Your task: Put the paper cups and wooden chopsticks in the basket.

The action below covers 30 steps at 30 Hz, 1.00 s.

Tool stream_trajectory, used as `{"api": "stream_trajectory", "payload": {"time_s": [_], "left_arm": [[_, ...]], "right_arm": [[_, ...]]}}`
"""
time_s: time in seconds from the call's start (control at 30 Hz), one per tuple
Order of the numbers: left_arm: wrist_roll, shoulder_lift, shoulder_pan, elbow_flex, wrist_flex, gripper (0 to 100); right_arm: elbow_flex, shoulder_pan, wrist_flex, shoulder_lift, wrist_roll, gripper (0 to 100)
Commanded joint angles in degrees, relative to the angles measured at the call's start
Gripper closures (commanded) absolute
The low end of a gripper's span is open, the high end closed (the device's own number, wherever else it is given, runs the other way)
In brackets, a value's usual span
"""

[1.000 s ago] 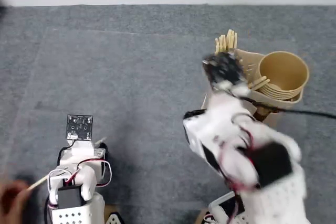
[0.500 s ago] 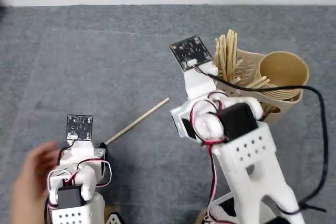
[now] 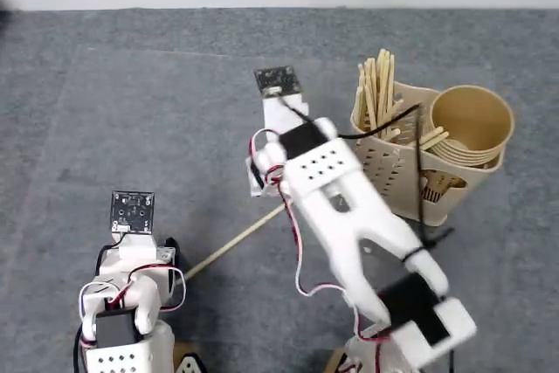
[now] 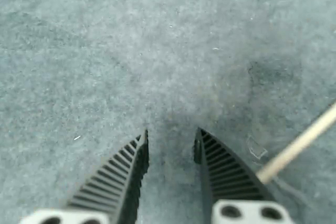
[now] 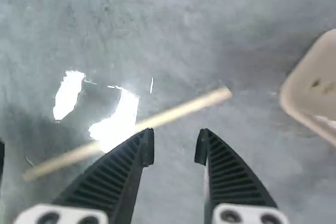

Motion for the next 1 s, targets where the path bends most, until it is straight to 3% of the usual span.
{"api": "stream_trajectory", "payload": {"time_s": [0.0, 0.5, 0.97], "left_arm": [[0.18, 0.09, 0.35, -0.48, 0.26, 86], [0.18, 0.09, 0.35, -0.48, 0.26, 86], [0.18, 0.09, 0.35, -0.57, 0.26, 86]], "right_arm": [[-3.08, -2.07, -2.77, 2.86, -3.69, 84.8], [-3.08, -1.89, 11.91, 8.13, -6.07, 84.8], [-2.99, 0.48, 14.11, 18.68, -6.86, 84.8]]}}
